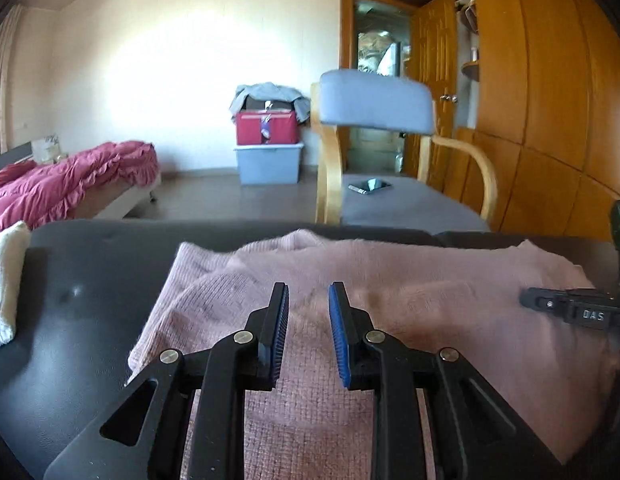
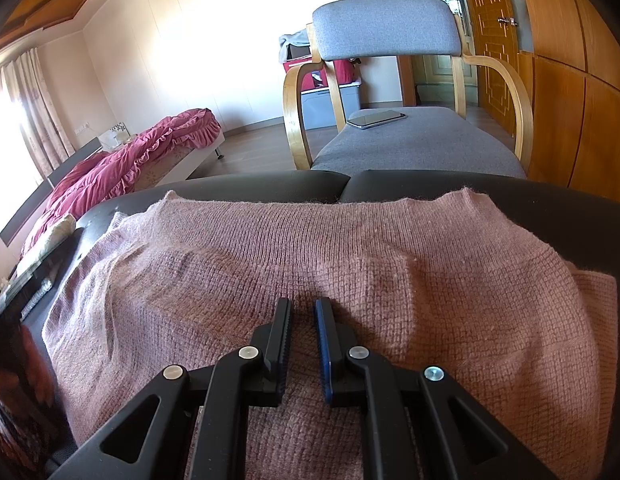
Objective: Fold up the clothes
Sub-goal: 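Pat the sweater flat with the left gripper while the right gripper hovers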
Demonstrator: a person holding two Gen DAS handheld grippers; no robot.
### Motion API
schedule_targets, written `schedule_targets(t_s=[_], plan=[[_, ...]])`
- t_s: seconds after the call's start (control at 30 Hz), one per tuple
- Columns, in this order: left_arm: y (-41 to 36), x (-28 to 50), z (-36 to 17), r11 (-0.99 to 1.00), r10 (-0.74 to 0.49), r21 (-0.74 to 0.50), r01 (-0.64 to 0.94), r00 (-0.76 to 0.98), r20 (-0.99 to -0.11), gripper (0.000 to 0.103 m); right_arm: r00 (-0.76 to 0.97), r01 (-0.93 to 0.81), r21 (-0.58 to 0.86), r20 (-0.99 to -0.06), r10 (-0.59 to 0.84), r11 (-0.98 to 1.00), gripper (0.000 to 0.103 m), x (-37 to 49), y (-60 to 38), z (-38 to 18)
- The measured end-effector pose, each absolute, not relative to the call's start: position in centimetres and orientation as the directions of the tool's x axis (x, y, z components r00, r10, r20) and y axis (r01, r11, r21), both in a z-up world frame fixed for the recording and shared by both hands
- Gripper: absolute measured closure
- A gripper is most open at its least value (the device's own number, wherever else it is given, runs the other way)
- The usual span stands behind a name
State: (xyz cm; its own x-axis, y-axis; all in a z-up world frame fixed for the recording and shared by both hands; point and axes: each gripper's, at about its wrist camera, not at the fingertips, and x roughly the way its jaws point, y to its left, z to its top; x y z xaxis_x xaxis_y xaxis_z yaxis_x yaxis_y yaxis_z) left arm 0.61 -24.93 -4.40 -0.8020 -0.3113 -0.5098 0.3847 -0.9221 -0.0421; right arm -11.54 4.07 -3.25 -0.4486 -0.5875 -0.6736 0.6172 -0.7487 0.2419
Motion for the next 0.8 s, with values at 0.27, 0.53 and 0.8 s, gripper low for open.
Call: schedule_targets(t_s=[0.27,0.53,0.8], plan=[[-29.0,-1.7,-7.5,-0.890,-0.212,-0.144,0.433,-0.672,-0.710,0.078,-0.448,0.618,0.242,-0.674,-0.588,-0.748,0.093,-11.6,4.1,-3.2],[-30.2,0.1,-7.5,-0.842,-0.252,-0.183,0.507,-0.670,-0.698,0.078,-0.446,0.617,0.246,-0.673,-0.590,-0.748,0.093,-11.5,4.1,-3.3],[-28.2,2.2,-5.4,-0.882,-0.174,-0.290,0.372,-0.828,-0.533,0.078,-0.447,0.617,0.244,-0.674,-0.588,-0.748,0.093,-11.5,4.1,-3.3]])
